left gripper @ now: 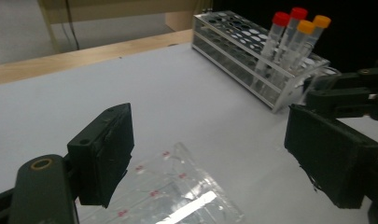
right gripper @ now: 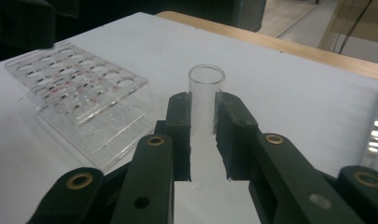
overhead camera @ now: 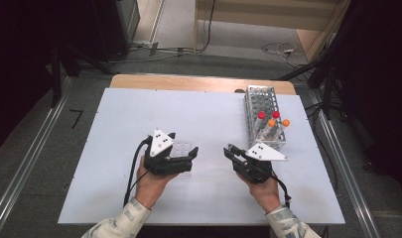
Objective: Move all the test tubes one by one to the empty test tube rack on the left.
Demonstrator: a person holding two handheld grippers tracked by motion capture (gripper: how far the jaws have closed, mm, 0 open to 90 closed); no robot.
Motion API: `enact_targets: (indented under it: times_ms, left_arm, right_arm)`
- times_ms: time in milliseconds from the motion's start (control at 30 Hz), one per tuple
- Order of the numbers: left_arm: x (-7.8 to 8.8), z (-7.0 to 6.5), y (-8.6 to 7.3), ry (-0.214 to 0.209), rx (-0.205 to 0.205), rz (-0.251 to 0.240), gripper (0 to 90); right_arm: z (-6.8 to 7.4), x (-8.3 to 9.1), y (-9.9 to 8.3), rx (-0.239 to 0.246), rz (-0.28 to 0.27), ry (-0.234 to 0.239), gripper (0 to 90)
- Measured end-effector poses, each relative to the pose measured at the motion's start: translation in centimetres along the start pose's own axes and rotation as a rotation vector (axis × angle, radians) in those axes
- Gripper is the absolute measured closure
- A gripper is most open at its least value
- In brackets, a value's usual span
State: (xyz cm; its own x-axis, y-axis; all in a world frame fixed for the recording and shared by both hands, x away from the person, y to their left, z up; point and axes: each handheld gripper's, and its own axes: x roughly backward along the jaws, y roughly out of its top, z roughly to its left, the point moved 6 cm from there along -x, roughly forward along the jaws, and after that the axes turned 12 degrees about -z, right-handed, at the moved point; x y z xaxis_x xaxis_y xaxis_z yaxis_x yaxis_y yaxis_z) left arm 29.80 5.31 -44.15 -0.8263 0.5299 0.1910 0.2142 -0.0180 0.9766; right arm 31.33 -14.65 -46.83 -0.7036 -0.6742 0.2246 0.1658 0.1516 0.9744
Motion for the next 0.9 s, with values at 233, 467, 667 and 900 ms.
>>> enact_targets:
  times_ms: [233,467,667,900]
  left_arm:
    - [-0.6,-1.6,-0.3,-0.042,-0.005,0.02,16.1]
    - [-0.9,-2.1,0.1,-0.081,0.012,0.0,23.5]
    - [-1.1,-2.8,0.3,-0.108,-0.001,-0.004,34.2]
    - [-1.8,-4.3,0.0,-0.169,-0.023,0.011,49.1]
  right_arm:
    - [1.3,-0.8,-0.3,0.016,0.015,0.033,72.8]
    - [1.9,-1.2,-0.3,0.02,0.017,0.041,72.8]
    - [2.2,-1.3,-0.4,0.034,0.021,0.048,72.8]
    - [2.9,-1.5,-0.5,0.053,0.024,0.057,72.8]
